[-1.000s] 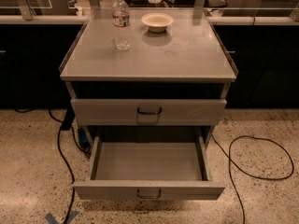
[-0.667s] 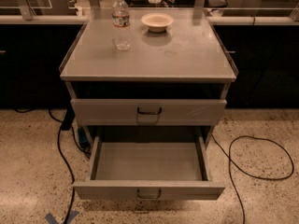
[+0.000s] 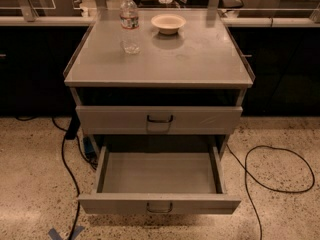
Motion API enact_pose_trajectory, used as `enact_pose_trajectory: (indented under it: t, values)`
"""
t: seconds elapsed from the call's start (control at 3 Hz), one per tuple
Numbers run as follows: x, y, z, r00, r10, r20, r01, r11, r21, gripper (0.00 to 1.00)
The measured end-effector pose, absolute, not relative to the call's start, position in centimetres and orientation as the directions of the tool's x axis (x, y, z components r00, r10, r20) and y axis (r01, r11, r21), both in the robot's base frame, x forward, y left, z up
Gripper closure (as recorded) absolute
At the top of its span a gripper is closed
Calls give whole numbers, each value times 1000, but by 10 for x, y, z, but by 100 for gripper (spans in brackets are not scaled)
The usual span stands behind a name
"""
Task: Close middle drawer
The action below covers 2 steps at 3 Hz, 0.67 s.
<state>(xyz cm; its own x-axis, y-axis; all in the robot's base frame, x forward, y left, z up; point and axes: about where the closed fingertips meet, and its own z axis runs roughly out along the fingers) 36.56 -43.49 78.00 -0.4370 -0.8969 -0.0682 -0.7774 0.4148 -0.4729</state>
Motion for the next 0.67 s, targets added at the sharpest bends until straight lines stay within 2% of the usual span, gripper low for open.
enact_pose_trajectory:
  t: [0.33,0.67]
  values:
    - [368,-446,765,-395,-918,3,-797,342,-498,0]
    - [374,-456,744,-410,-912,12,-808,358,-468,0]
